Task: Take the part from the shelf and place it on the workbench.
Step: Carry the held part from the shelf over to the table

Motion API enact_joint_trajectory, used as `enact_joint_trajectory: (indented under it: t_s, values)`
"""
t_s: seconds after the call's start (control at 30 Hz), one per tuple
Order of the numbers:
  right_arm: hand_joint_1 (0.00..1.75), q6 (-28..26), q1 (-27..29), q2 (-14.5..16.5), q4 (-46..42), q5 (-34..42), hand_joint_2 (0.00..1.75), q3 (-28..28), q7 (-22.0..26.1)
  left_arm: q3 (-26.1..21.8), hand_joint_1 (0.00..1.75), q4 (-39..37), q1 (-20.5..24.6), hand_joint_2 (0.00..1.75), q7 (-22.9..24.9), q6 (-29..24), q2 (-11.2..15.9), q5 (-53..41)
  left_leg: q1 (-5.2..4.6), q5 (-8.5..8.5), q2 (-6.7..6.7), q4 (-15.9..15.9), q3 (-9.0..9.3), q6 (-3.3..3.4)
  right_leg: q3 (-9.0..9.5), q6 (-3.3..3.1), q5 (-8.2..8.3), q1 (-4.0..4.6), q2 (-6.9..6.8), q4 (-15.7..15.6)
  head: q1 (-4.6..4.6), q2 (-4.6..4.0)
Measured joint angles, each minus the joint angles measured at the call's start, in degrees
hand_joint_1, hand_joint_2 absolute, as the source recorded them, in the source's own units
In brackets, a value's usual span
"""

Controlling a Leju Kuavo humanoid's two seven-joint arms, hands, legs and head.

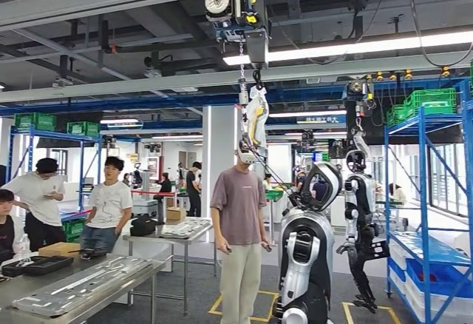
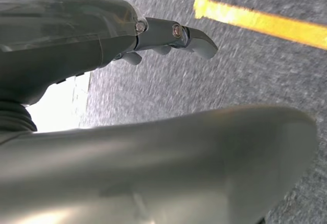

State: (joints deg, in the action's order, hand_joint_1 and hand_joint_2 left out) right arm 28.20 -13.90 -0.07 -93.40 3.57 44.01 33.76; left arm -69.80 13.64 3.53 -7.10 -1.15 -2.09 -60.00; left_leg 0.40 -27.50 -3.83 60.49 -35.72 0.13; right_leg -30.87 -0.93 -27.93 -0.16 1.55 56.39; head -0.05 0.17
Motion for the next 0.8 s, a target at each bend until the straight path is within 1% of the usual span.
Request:
enact_joint_trajectory:
  t_s: [0.03, 0.07, 0.1, 0.13, 0.17, 0.2, 0.23, 0.27, 0.3, 0.33, 0.37, 0.4, 0.43, 0.47, 0.5, 0.53, 0.57, 0.6, 0.63, 0.67, 0.7, 0.73, 0.77, 0.8]
  values:
    - [1.75, 0.0, 0.1, 0.0, 0.0, 0.0, 1.75, 0.0, 0.0, 0.0, 0.00, 0.0, 0.1, 1.75, 0.0, 0.0, 0.0, 0.0, -0.01, -1.70, 1.17, 2.8, -1.20, -0.21, 0.15, -0.12, 0.10, -0.10, -0.67, -0.2, 0.01, 0.00]
    - [1.75, 0.0, 0.1, 0.0, 0.1, 0.0, 1.75, 0.0, 0.0, 0.0, 0.00, 0.0, 0.2, 1.75, 0.0, 0.0, 0.0, 0.0, 0.04, -3.58, 2.09, 6.4, -2.80, -0.48, 0.18, -0.22, 0.08, -0.06, -1.29, -0.3, 0.01, 0.00]
    - [1.75, 0.0, 0.2, 0.0, 0.2, 0.0, 1.75, 0.0, 0.0, 0.0, 0.00, 0.0, 0.3, 1.75, 0.0, 0.1, 0.0, 0.0, 0.24, -5.22, 2.56, 10.0, -4.49, -0.76, 0.18, -0.24, 0.05, -0.04, -1.95, -0.3, 0.01, 0.00]
    - [1.75, 0.0, 0.3, 0.0, 0.3, 0.0, 1.75, 0.0, 0.0, 0.0, 0.00, 0.0, 0.3, 1.75, 0.0, 0.1, 0.1, 0.0, 0.48, -6.05, 2.81, 12.6, -5.67, -1.02, 0.19, -0.20, 0.00, -0.04, -2.56, -0.3, 0.01, 0.00]
    - [1.75, 0.0, 0.4, 0.0, 0.4, 0.1, 1.75, 0.0, 0.0, 0.0, 0.00, 0.0, 0.2, 1.75, 0.1, 0.1, 0.1, 0.0, 0.75, -5.81, 3.01, 13.2, -5.92, -1.28, 0.22, -0.10, -0.07, -0.06, -3.08, -0.2, 0.01, 0.00]
    - [1.75, 0.0, 0.5, 0.0, 0.5, 0.1, 1.75, 0.0, 0.0, 0.0, 0.00, 0.0, 0.1, 1.75, 0.1, 0.1, 0.1, -0.1, 1.04, -4.52, 3.32, 11.5, -5.00, -1.53, 0.31, 0.07, -0.18, -0.12, -3.57, -0.2, 0.01, 0.00]
    - [1.75, 0.0, 0.6, 0.0, 0.6, 0.2, 1.75, 0.0, 0.0, -0.1, 0.00, 0.0, 0.0, 1.75, 0.2, 0.1, 0.1, -0.1, 1.28, -2.62, 3.93, 8.0, -3.17, -1.77, 0.43, 0.31, -0.35, -0.19, -4.03, -0.1, 0.01, 0.00]
    - [1.75, 0.0, 0.7, 0.0, 0.6, 0.3, 1.75, 0.0, 0.1, -0.1, 0.00, 0.0, 0.1, 1.75, 0.3, 0.1, 0.1, -0.1, 1.34, -1.08, 5.01, 4.1, -1.08, -1.99, 0.51, 0.64, -0.59, -0.16, -4.45, 0.0, 0.01, 0.00]
    - [1.75, -0.1, 0.7, 0.0, 0.6, 0.4, 1.75, 0.0, 0.1, -0.1, 0.00, 0.0, 0.2, 1.75, 0.4, 0.1, 0.0, -0.2, 1.33, 0.06, 5.82, 0.8, 0.57, -1.88, 0.55, 1.03, -0.86, -0.08, -4.85, 0.3, 0.01, 0.00]
    - [1.75, -0.1, 0.8, 0.0, 0.6, 0.4, 1.75, -0.1, 0.2, -0.1, 0.00, 0.0, 0.2, 1.75, 0.6, 0.1, 0.0, -0.3, 1.22, 0.51, 6.38, -1.2, 1.48, -1.62, 0.57, 1.39, -1.09, 0.04, -5.20, 0.5, 0.01, 0.00]
    - [1.75, -0.1, 0.9, -0.1, 0.6, 0.5, 1.75, -0.1, 0.3, -0.1, 0.00, 0.0, 0.3, 1.75, 0.8, 0.1, 0.1, -0.4, 1.00, 0.42, 6.53, -1.8, 1.70, -1.19, 0.59, 1.74, -1.22, 0.13, -5.54, 0.6, 0.01, 0.00]
    - [1.75, -0.1, 1.0, -0.1, 0.6, 0.5, 1.75, -0.2, 0.3, -0.1, 0.00, 0.0, 0.2, 1.75, 1.0, 0.1, 0.1, -0.5, 0.86, 0.46, 6.05, -1.8, 1.54, -0.63, 0.65, 2.01, -1.28, 0.10, -5.90, 0.6, 0.01, 0.00]
    - [1.75, -0.1, 1.0, -0.1, 0.6, 0.6, 1.75, -0.2, 0.4, -0.1, 0.00, 0.0, 0.1, 1.75, 1.2, 0.1, 0.2, -0.6, 0.77, 0.50, 5.66, -1.9, 1.48, -0.22, 0.75, 2.30, -1.42, -0.03, -6.10, 0.6, 0.01, 0.00]
    - [1.75, -0.1, 1.0, 0.0, 0.6, 0.6, 1.75, -0.2, 0.5, -0.1, 0.00, 0.0, 0.0, 1.75, 1.3, 0.0, 0.2, -0.7, 0.73, 0.57, 5.30, -1.9, 1.45, 0.17, 0.69, 2.56, -1.90, -0.21, -5.77, 1.0, 0.01, 0.00]
    - [1.75, -0.1, 1.0, 0.0, 0.6, 0.6, 1.75, -0.3, 0.6, -0.1, 0.00, 0.0, -0.1, 1.75, 1.4, 0.0, 0.3, -0.7, 0.75, 0.65, 4.92, -1.9, 1.44, 0.53, 0.21, 2.73, -2.97, -0.34, -5.04, 2.3, 0.01, 0.00]
    - [1.75, -0.1, 1.0, -0.1, 0.6, 0.6, 1.75, -0.3, 0.7, -0.2, 0.00, 0.0, 0.0, 1.75, 1.3, 0.0, 0.5, -0.7, 0.77, 0.73, 4.53, -2.0, 1.43, 0.83, -0.87, 2.84, -4.65, -0.42, -4.03, 4.9, 0.01, 0.00]
    - [1.75, -0.1, 1.1, -0.1, 0.6, 0.6, 1.75, -0.4, 0.9, -0.2, 0.00, 0.0, 0.1, 1.75, 1.1, 0.0, 0.6, -0.7, 0.70, 0.75, 4.09, -2.0, 1.40, 1.05, -2.55, 2.84, -6.67, -0.45, -3.01, 8.7, 0.01, 0.00]
    - [1.75, -0.1, 1.3, -0.1, 0.6, 0.6, 1.75, -0.4, 1.0, -0.3, 0.00, 0.0, 0.2, 1.75, 0.9, 0.0, 0.8, -0.6, 0.57, 0.76, 3.60, -2.0, 1.39, 1.22, -4.53, 2.77, -8.49, -0.45, -2.43, 12.9, 0.01, 0.00]
    - [1.75, -0.1, 1.5, -0.1, 0.6, 0.6, 1.75, -0.5, 1.1, -0.5, 0.00, 0.0, 0.2, 1.75, 0.7, 0.1, 1.0, -0.5, 0.42, 0.76, 3.07, -2.0, 1.40, 1.32, -6.22, 2.67, -9.56, -0.43, -2.12, 16.3, 0.01, 0.00]
    - [1.75, -0.1, 1.6, -0.1, 0.6, 0.6, 1.75, -0.5, 1.1, -0.7, 0.00, 0.0, 0.2, 1.75, 0.6, 0.1, 1.1, -0.3, 0.26, 0.76, 2.52, -2.0, 1.44, 1.38, -7.15, 2.51, -9.52, -0.40, -1.96, 17.9, 0.01, 0.00]
    - [1.75, -0.1, 1.8, -0.1, 0.5, 0.6, 1.75, -0.5, 1.2, -0.9, 0.00, 0.0, 0.3, 1.75, 0.5, 0.2, 1.3, -0.1, 0.13, 0.75, 1.92, -1.9, 1.52, 1.40, -6.96, 2.27, -8.26, -0.33, -1.78, 17.1, 0.01, 0.00]
    - [1.75, -0.1, 1.9, -0.1, 0.5, 0.6, 1.75, -0.6, 1.3, -1.2, 0.00, 0.0, 0.3, 1.75, 0.3, 0.3, 1.4, 0.2, 0.04, 0.75, 1.29, -1.9, 1.63, 1.41, -5.74, 1.94, -6.10, -0.20, -1.41, 14.0, 0.01, 0.00]
    - [1.75, -0.1, 2.0, 0.0, 0.4, 0.6, 1.75, -0.7, 1.4, -1.4, 0.00, 0.0, 0.3, 1.75, 0.2, 0.4, 1.4, 0.4, 0.05, 0.75, 0.67, -1.9, 1.70, 1.40, -4.02, 1.55, -3.73, -0.04, -0.51, 9.8, 0.01, 0.00]
    - [1.75, 0.0, 2.0, 0.0, 0.4, 0.6, 1.75, -0.8, 1.5, -1.6, 0.00, 0.1, 0.3, 1.75, 0.2, 0.5, 1.5, 0.5, 0.01, 0.77, 0.05, -1.9, 1.70, 1.34, -2.41, 1.18, -1.88, 0.08, 0.50, 5.9, 0.01, 0.00]
